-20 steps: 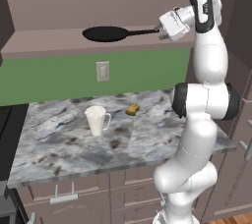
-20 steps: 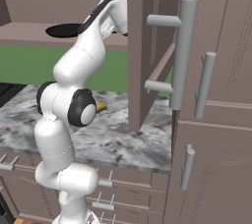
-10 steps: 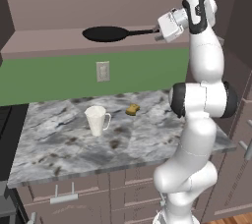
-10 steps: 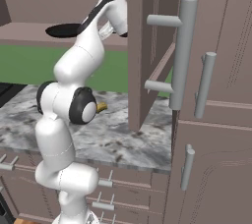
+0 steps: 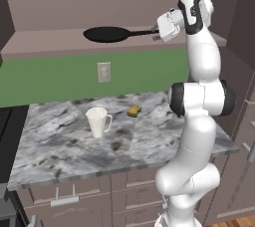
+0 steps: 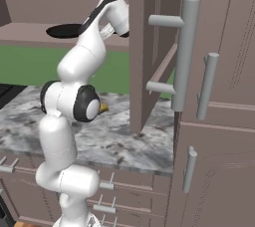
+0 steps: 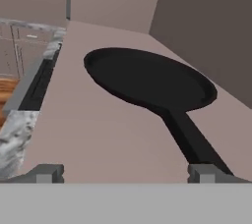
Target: Pick the pan from the cabinet and place it on the stove. Then turn on the stove burner for the pan.
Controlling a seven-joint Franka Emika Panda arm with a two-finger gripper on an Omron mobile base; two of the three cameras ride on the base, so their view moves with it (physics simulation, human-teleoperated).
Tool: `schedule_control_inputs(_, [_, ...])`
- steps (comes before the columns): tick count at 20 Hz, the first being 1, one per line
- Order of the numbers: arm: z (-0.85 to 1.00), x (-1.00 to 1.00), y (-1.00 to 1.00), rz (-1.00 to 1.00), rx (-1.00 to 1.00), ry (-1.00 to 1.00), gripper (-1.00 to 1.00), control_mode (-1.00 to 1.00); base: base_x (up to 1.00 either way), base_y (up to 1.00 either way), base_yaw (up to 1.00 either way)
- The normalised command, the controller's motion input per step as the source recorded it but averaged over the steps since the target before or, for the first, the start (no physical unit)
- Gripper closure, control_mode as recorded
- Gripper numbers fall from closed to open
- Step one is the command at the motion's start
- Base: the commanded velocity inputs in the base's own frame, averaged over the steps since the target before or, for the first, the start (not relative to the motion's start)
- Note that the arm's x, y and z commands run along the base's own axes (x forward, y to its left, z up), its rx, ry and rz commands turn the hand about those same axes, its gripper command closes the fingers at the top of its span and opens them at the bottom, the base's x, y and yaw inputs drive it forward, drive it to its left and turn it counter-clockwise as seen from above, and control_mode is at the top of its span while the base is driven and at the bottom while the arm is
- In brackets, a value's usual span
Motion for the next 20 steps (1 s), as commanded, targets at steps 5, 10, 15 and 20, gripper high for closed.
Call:
schedule_control_inputs(5, [0.00, 0.35, 0.00, 0.00, 0.00, 0.00, -1.00, -1.00, 0.00, 0.00, 0.00])
schedule_control_inputs(10, [0.00, 0.34, 0.00, 0.00, -0.01, 0.00, -1.00, -1.00, 0.00, 0.00, 0.00])
schedule_control_inputs(15, [0.00, 0.35, 0.00, 0.00, -0.02, 0.00, -1.00, -1.00, 0.00, 0.00, 0.00])
schedule_control_inputs(20, [-0.01, 0.31, 0.00, 0.00, -0.02, 0.00, -1.00, -1.00, 0.00, 0.00, 0.00])
